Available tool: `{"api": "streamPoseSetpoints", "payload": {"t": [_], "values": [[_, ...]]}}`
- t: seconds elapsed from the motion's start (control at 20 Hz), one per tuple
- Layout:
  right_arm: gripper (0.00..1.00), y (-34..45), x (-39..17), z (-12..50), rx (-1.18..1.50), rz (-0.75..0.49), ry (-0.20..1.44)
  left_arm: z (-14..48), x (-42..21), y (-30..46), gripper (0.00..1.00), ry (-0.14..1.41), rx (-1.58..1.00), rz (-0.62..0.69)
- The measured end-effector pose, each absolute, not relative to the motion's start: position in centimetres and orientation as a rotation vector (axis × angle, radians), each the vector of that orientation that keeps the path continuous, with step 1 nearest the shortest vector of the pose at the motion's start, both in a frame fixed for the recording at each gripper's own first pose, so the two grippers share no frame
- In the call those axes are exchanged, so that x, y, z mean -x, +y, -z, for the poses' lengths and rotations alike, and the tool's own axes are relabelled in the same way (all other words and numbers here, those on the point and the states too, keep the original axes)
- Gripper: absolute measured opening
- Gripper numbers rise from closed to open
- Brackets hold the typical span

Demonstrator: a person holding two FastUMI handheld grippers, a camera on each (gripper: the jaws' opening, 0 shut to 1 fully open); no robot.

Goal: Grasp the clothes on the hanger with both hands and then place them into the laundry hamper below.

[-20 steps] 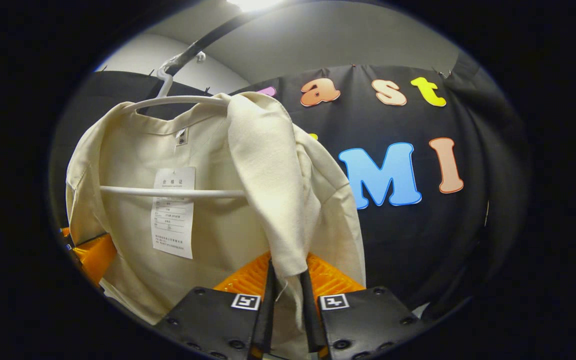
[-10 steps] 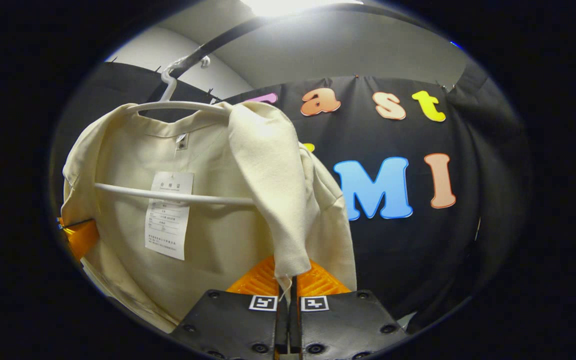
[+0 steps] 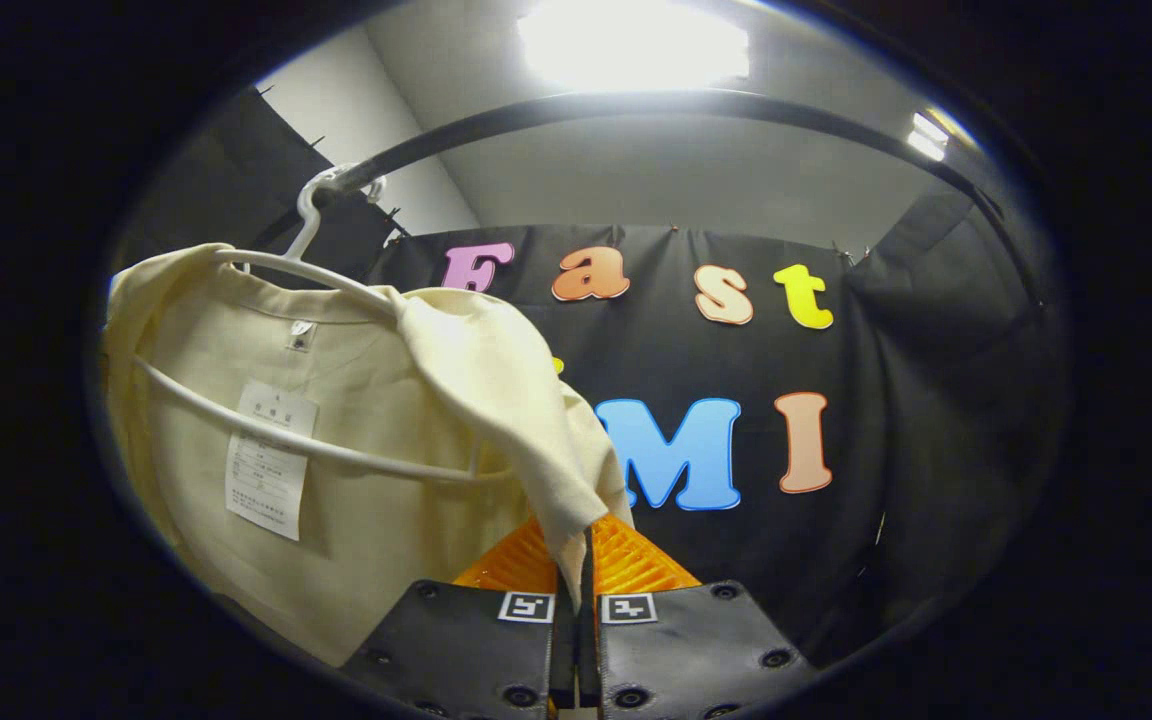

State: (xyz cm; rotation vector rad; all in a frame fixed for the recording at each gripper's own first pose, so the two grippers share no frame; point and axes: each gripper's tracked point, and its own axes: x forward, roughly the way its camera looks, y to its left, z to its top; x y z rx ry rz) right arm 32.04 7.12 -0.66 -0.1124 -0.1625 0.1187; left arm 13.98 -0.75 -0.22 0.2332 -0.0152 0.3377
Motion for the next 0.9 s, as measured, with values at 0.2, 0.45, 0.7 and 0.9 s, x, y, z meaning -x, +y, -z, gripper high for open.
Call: {"api": "streamPoseSetpoints", "payload": {"t": [0.2, 0.45, 0.7, 0.9], "values": [[0.02, 5.5, -33.2, -1.1, 0.124, -0.075, -0.21, -1.9, -13.2, 1.4, 0.0, -0.054, -0.263, -0.385], [0.03, 5.2, -34.5, -2.3, 0.092, -0.068, -0.251, -5.5, -13.3, 4.8, 0.01, -0.141, -0.317, -0.441], [0.02, 5.8, -37.4, -2.8, 0.006, -0.082, -0.261, -7.3, -15.5, 7.1, 0.0, -0.194, -0.332, -0.456], [0.02, 7.5, -39.5, -2.1, -0.107, -0.172, -0.223, -6.8, -17.5, 7.9, 0.0, -0.193, -0.293, -0.436]]}}
